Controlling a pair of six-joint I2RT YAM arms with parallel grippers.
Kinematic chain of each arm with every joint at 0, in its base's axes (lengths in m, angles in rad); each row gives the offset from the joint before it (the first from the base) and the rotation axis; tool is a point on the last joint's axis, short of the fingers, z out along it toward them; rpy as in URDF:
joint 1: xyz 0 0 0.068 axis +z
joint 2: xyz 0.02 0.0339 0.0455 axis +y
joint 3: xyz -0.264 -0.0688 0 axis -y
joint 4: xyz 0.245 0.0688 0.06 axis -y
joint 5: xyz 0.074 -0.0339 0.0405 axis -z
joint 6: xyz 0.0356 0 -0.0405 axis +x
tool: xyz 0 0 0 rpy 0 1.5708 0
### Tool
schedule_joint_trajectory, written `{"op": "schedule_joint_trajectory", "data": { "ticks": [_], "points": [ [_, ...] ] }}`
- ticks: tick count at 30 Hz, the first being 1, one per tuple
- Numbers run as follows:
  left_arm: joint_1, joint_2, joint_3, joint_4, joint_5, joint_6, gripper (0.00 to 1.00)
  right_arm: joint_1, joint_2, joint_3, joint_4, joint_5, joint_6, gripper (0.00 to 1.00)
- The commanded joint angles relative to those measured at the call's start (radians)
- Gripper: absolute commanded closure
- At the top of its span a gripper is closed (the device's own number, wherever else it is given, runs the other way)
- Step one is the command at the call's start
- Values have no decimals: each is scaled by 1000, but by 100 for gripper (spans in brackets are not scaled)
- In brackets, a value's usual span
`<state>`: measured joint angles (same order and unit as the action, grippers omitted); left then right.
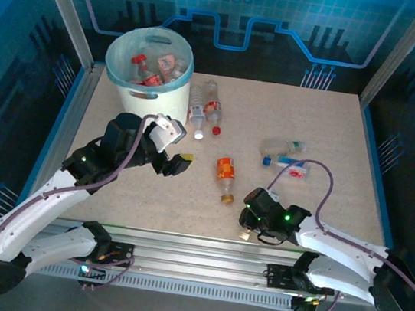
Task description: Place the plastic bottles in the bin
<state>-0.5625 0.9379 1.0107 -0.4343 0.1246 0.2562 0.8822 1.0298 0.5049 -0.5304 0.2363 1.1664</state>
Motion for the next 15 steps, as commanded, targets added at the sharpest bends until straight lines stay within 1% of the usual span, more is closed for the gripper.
{"op": "schedule_joint_trajectory", "data": {
  "ticks": [1, 5, 8, 11, 14, 15],
  "points": [
    [-8, 11, 11, 50, -10, -72, 18, -9, -62, 24, -59, 100, -35, 59],
    [-10, 52, 37, 81, 21, -207, 18, -8, -157, 81, -67, 175, -164, 59],
    [-8, 105, 88, 81, 34, -338, 19, -7, -218, 121, -11, 189, -297, 58],
    [-9, 159, 131, 107, 87, -471, 20, -7, -263, 149, 89, 154, -441, 58],
    [-10, 200, 155, 188, 211, -577, 20, -7, -280, 168, 202, 74, -565, 58],
    [-11, 212, 158, 223, 254, -610, 20, -6, -278, 176, 245, 44, -596, 56]
  ]
}}
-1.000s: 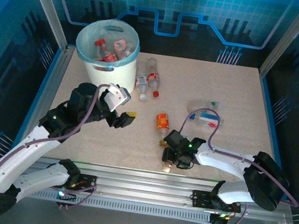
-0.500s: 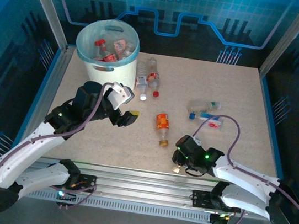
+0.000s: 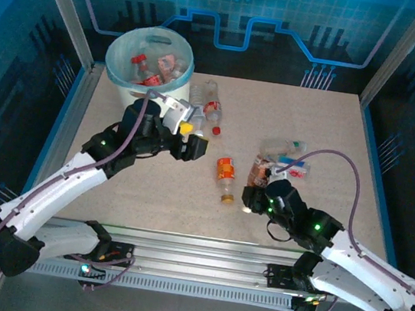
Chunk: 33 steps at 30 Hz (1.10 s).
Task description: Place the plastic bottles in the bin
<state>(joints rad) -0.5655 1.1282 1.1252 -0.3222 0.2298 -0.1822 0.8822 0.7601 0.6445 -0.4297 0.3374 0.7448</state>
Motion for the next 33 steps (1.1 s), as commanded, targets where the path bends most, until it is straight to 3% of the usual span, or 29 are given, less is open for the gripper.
{"op": "schedule_joint_trajectory", "data": {
  "ticks": [1, 6, 10, 17, 25, 27, 33],
  "points": [
    [-9, 31, 45, 144, 180, -196, 19, -6, -5, 41, 177, -84, -198, 56],
    [-35, 86, 86, 201, 265, -279, 19, -2, 48, 80, 329, -245, -290, 60],
    [-100, 109, 128, 129, 277, -201, 19, 4, 98, 120, 394, -333, -327, 60],
    [-137, 105, 119, 123, 267, -193, 24, 35, 120, 156, 435, -392, -377, 57],
    [-139, 92, 118, 162, 268, -182, 40, 41, 84, 144, 417, -363, -372, 53],
    [-139, 91, 123, 166, 261, -182, 42, 42, 73, 136, 410, -345, -368, 48],
    [-139, 70, 131, 194, 182, -186, 46, 44, 67, 156, 348, -251, -366, 23]
  ]
}}
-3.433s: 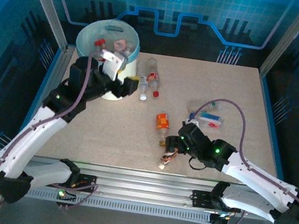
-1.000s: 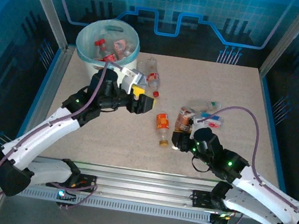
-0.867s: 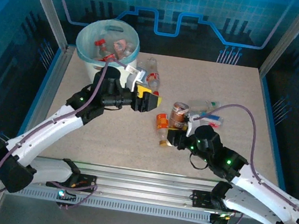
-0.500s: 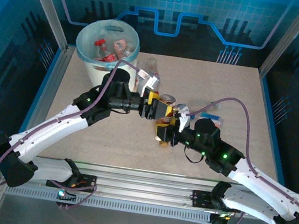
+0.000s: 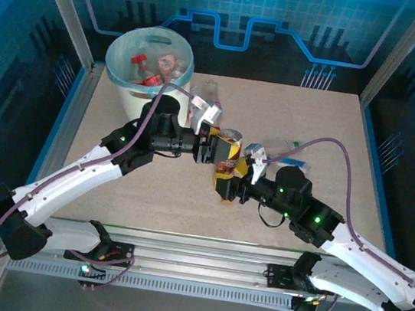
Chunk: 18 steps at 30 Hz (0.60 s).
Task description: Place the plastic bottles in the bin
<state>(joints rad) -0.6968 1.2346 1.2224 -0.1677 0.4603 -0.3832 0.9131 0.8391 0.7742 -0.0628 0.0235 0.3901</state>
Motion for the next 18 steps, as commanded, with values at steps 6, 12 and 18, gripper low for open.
{"op": "schedule_joint_trajectory", "data": {
  "ticks": [6, 12, 18],
  "points": [
    [-6, -83, 56, 19, -224, 57, 46, 14, -17, 38, -27, 87, -24, 17],
    [23, -95, 177, -85, -455, 151, 46, 16, -8, 80, -20, 82, 1, 16],
    [231, -33, 351, -171, -497, 173, 48, 16, 29, 99, -5, 82, -29, 16]
  ]
}}
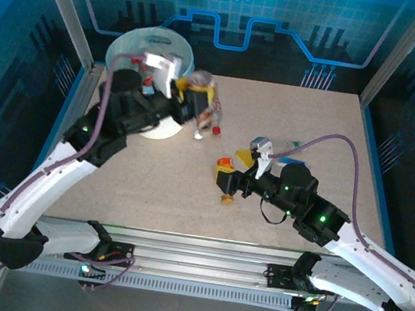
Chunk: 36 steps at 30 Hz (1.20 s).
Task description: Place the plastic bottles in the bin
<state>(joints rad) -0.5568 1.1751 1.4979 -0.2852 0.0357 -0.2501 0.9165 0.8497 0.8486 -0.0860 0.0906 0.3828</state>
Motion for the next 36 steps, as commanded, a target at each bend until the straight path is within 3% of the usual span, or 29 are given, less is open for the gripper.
{"op": "schedule_joint_trajectory", "data": {
  "ticks": [1, 8, 16, 25, 31, 36],
  "points": [
    [129, 40, 99, -57, -72, 46, 48, 13, 27, 56, 16, 14, -25, 16],
    [385, 186, 228, -31, -62, 97, 48, 13, 66, 76, 21, -7, -11, 17],
    [589, 447, 357, -46, 3, 90, 49, 26, 115, 82, 74, -55, 54, 17],
    [629, 684, 487, -164, 56, 89, 46, 63, 205, 166, 27, -49, 42, 17],
    [630, 698, 480, -200, 56, 70, 28, 67, 222, 184, 10, -58, 26, 16],
    [629, 665, 426, -180, 60, 55, 27, 69, 219, 180, 8, -60, 24, 16]
  ]
}}
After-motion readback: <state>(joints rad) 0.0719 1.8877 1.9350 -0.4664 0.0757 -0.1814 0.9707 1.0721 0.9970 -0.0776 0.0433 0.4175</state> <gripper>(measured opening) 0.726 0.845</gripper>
